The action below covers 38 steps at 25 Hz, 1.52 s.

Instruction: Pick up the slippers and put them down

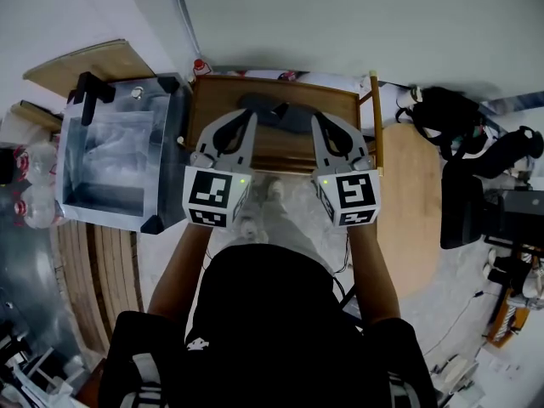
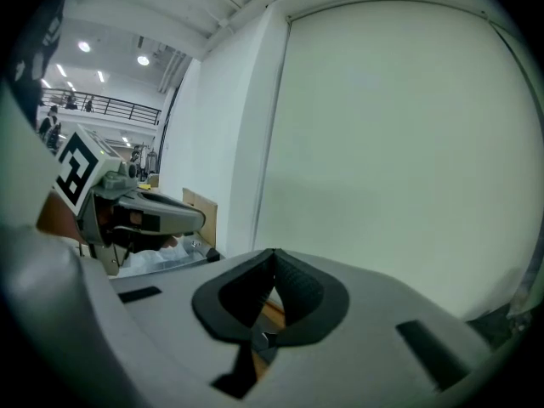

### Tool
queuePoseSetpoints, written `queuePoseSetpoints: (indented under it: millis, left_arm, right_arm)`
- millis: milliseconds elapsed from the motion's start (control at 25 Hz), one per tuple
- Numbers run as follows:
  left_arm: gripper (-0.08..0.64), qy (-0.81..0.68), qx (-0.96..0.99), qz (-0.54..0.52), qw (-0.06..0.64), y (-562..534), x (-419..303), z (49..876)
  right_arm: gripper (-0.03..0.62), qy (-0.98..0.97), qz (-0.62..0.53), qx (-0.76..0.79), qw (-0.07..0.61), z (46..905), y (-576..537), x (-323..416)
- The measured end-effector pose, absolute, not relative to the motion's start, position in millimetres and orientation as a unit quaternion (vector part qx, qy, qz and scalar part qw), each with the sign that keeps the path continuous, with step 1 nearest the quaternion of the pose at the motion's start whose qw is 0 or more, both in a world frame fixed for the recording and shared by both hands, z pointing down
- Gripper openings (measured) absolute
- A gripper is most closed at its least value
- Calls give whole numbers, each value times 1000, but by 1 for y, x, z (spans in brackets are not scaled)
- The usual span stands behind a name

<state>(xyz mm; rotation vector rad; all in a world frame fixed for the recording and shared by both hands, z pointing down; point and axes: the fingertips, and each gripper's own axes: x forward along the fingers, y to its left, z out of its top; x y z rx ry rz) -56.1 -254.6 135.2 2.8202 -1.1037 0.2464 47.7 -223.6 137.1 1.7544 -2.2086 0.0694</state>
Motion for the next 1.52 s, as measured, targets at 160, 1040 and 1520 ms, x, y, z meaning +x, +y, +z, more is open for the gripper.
queuePoseSetpoints:
  millis: [160, 1040, 1520]
  left_arm:
    - [6, -368, 923, 90, 64, -275, -44, 150]
    - [6, -407, 888, 161, 143, -346, -39, 262]
    - [6, -434, 865, 162, 190, -368, -49, 294]
  right_arm:
    - [-12, -780, 37, 600, 172, 157, -244, 58]
    - [-12, -820, 148, 485, 267, 292, -319, 64]
    - [-12, -826, 171, 413, 343, 364, -327, 61]
